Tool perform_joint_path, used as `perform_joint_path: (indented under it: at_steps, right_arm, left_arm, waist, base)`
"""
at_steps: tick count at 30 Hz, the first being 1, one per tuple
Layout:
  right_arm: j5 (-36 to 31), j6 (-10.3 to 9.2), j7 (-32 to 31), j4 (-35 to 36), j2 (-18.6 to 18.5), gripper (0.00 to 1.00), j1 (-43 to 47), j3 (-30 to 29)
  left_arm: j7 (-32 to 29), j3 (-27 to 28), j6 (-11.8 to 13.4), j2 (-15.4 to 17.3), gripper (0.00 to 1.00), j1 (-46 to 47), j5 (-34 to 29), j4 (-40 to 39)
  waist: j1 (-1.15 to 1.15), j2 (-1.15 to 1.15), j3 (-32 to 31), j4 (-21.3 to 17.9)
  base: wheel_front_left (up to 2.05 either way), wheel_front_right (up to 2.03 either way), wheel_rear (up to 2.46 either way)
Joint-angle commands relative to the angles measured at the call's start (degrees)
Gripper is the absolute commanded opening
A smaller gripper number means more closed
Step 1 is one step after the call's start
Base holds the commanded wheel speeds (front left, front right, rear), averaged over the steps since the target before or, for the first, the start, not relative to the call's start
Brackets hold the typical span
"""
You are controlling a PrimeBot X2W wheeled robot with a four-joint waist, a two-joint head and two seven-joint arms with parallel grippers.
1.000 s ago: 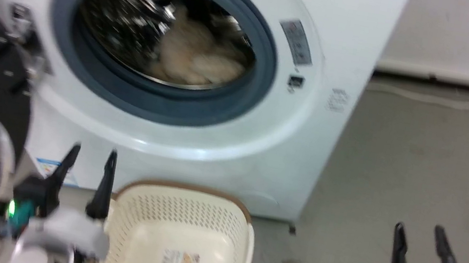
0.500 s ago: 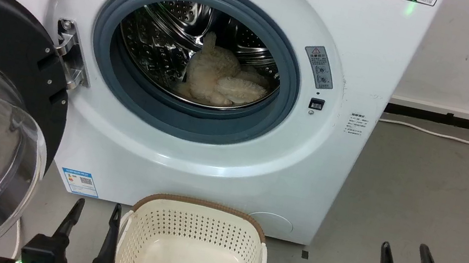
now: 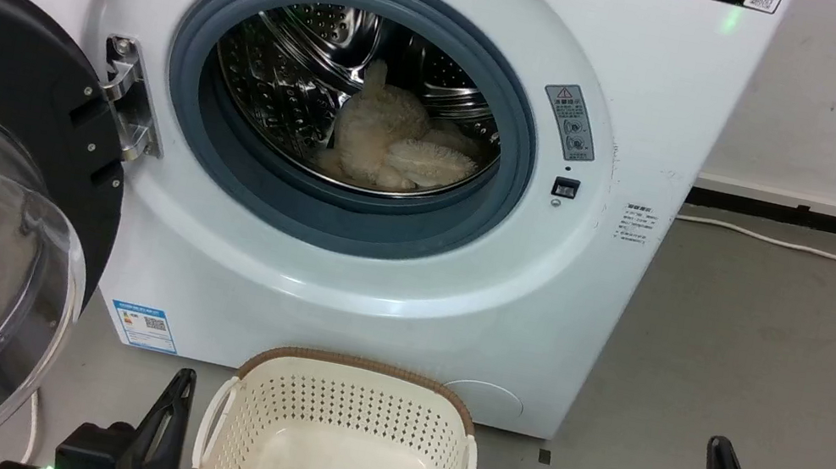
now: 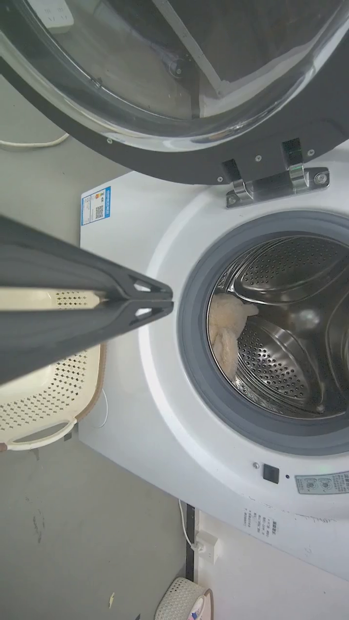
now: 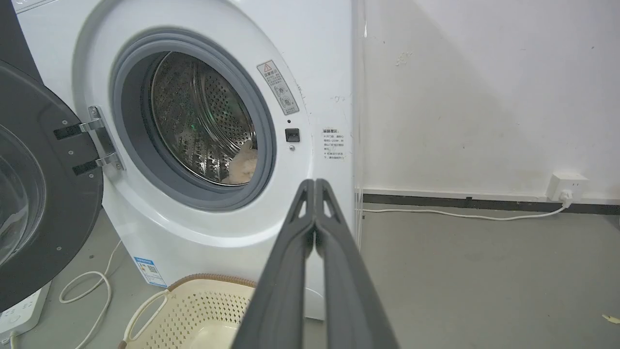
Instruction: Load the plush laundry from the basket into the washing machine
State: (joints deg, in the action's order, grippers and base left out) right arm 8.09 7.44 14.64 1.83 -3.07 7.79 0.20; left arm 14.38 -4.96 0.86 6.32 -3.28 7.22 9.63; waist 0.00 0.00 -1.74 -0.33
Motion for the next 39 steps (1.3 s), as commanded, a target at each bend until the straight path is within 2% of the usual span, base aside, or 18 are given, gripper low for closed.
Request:
perform_joint_path:
  at_steps: [1, 39]
  right_arm:
    - [-0.31, 0.00, -0.52, -0.08, 0.01, 0.00, -0.29, -0.02]
    - [-2.78, 0.02, -5.00, -0.63, 0.07, 0.00, -2.67, -0.08]
  left_arm:
    - [-0.33, 0.14, -0.04, -0.12, 0.00, 0.13, -0.28, -0.34]
    - [-4.78, 1.67, -0.30, -1.17, 0.00, 1.13, -2.48, -3.28]
  waist:
    - [0.00, 0.00, 0.03, 0.00]
    - [0.00, 0.00, 0.57, 0.11]
  base:
    - [0.00, 0.00, 0.00]
    - [0.00, 0.00, 0.00]
